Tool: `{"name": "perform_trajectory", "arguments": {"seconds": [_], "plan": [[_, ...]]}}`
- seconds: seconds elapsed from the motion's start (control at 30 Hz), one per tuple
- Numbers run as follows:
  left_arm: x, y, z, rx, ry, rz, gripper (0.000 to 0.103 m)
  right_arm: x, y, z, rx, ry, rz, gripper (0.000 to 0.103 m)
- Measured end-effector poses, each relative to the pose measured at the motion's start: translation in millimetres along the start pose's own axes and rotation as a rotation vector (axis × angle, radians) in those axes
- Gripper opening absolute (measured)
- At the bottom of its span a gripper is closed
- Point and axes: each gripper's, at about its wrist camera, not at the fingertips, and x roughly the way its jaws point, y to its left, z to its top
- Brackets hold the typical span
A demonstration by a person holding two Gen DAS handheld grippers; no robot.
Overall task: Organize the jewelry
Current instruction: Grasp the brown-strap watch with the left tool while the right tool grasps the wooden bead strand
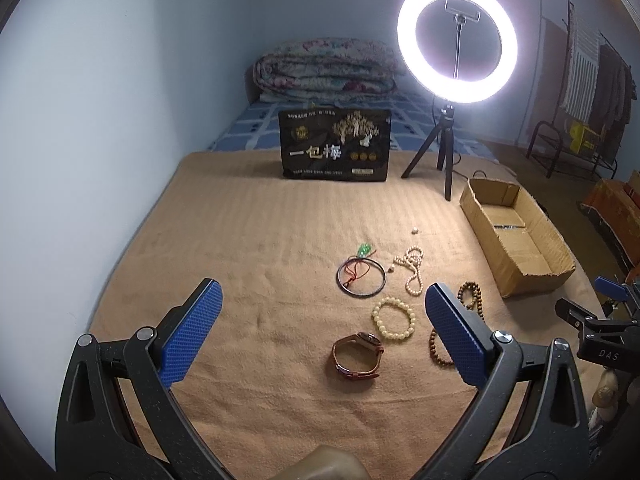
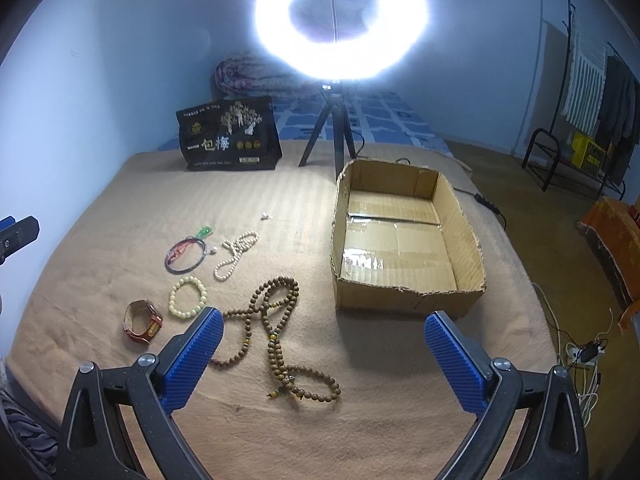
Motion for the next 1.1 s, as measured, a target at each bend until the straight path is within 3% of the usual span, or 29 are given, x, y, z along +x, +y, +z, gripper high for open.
{"name": "perform_trajectory", "arguments": {"seconds": [0.23, 0.4, 0.57, 0.97, 1.1], "plan": [[29.1, -2.0, -4.7, -0.002, 0.096, -0.025, 0.096, 31.5, 4.7, -3.3, -0.019, 0.104, 0.039, 0.093], [49.6, -1.6, -10.6, -0.013, 0.173, -0.041, 0.086, 50.1, 13.9, -4.4, -0.042, 0.154, 0.068, 0.086], [75.7, 3.2, -21.1, -0.059, 0.282, -0.075, 0.067, 66.1, 23.6, -2.6, -0.058, 0.197, 0.106, 0.077], [118.7, 11.2, -41.4, -0.142, 0.430, -0.127, 0.050, 108.4, 34.7, -3.9, -0.022, 0.297, 0.127, 0.075], [128.3, 12.7, -46.1, -0.164, 0.463, -0.140, 0.048, 122.5, 39.8, -6.9, -0.009, 0.330, 0.136, 0.075]]}}
